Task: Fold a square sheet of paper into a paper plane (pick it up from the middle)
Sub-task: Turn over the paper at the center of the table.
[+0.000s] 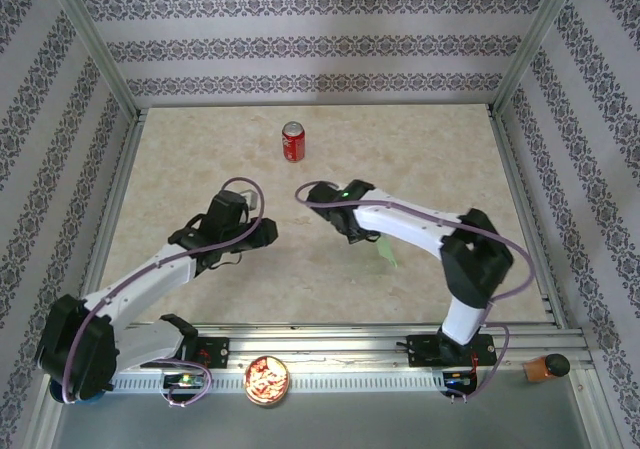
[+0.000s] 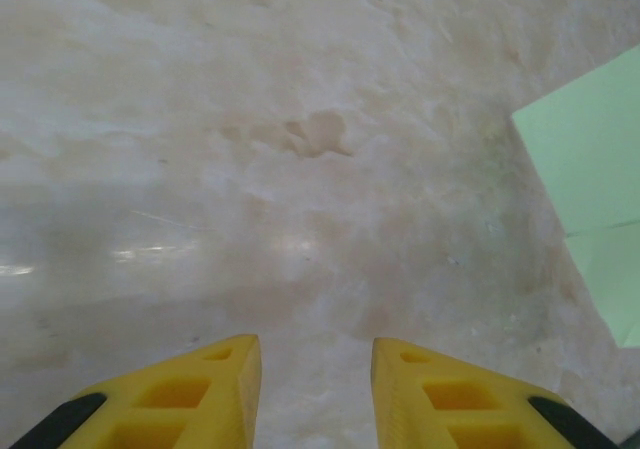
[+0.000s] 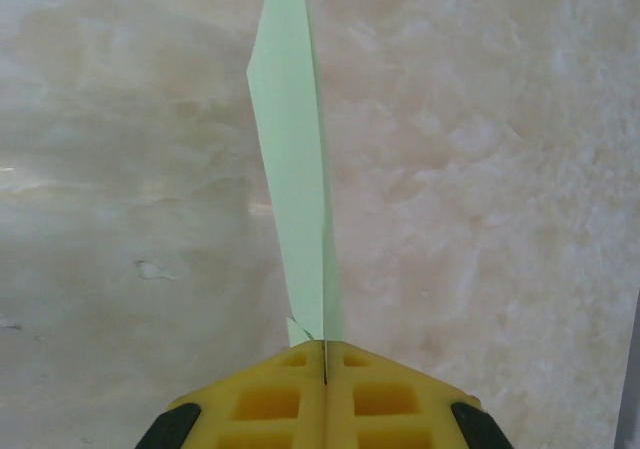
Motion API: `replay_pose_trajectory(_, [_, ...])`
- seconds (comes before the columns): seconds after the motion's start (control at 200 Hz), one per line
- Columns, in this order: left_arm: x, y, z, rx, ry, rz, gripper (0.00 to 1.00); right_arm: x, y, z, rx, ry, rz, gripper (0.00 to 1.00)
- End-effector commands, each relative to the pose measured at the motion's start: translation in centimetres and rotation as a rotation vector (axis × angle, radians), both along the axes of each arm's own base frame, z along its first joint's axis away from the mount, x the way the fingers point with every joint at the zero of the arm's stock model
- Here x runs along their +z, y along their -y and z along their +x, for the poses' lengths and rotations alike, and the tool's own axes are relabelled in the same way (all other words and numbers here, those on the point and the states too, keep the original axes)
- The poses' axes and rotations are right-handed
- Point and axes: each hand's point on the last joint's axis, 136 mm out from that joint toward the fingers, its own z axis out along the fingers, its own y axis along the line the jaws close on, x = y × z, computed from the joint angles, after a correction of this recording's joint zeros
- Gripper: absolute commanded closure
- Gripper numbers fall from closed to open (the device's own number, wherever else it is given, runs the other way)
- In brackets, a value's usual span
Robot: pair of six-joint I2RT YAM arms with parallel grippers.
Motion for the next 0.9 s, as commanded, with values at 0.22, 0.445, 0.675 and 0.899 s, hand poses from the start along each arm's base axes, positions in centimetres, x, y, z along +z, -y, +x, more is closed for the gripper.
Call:
replay_pose_trajectory(0.22, [0.4, -6.8, -2.0, 0.176, 0.020, 0.119, 0.55, -3.7, -8.5, -1.0, 0.077, -0.091, 0.169, 0.89])
replay_pose_trajectory(0.445, [1.8, -5.3, -2.5, 0.058, 0.096, 0.069, 0.34, -2.0, -13.8, -2.5, 0.138, -0.126, 0.618, 0.54])
replay_pose_trajectory(0.675, [1.5, -1.0, -1.6, -0.072, 0.020, -0.111, 0.40, -1.3, -10.4, -2.6, 0.028, -0.132, 0.997, 0.54])
replay_pose_trajectory(0.899, [0.8, 4.0, -1.1, -0.201, -0.067, -0.309, 0.55, -3.7, -4.8, -2.4, -0.117, -0.143, 1.218, 0.79])
